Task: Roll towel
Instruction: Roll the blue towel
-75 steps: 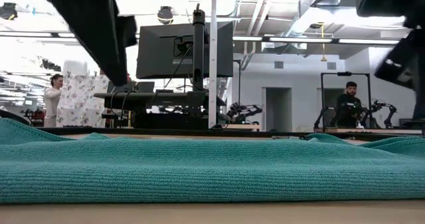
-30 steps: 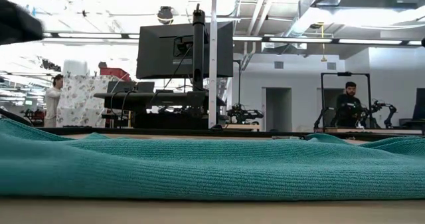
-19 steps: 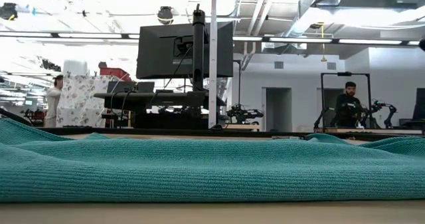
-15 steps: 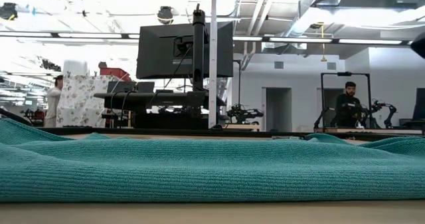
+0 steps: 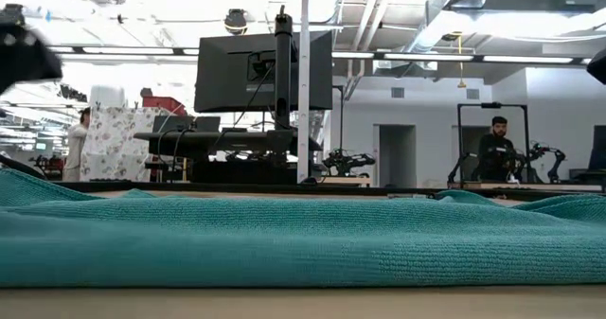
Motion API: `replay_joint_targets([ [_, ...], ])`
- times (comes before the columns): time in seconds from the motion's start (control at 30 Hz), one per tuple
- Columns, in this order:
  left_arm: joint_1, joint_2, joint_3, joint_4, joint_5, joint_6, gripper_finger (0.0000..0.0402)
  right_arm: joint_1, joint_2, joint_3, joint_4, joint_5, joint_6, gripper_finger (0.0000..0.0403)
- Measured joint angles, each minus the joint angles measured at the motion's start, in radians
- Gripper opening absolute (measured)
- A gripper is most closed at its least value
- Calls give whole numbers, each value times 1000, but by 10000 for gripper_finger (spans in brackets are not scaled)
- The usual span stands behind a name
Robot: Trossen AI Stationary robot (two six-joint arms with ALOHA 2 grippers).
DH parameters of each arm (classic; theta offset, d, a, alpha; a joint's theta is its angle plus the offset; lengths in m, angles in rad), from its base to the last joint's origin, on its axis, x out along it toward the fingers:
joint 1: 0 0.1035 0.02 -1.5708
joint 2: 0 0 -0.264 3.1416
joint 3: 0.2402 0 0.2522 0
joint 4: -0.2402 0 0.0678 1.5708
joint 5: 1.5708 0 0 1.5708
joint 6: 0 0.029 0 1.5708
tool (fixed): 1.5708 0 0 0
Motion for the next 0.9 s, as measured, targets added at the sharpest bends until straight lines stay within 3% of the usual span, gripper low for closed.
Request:
replay_joint_targets([
  [0.43,-64,-2,-9,57,73,-71,185,3,0,0,0,-1,10,270],
  [0.73,-43,-42,-9,56,106,23,185,9,1,0,73,-25,-234,270],
  [0.9,-72,-22,-8,98,104,11,185,20,64,2,155,-16,-339,270],
])
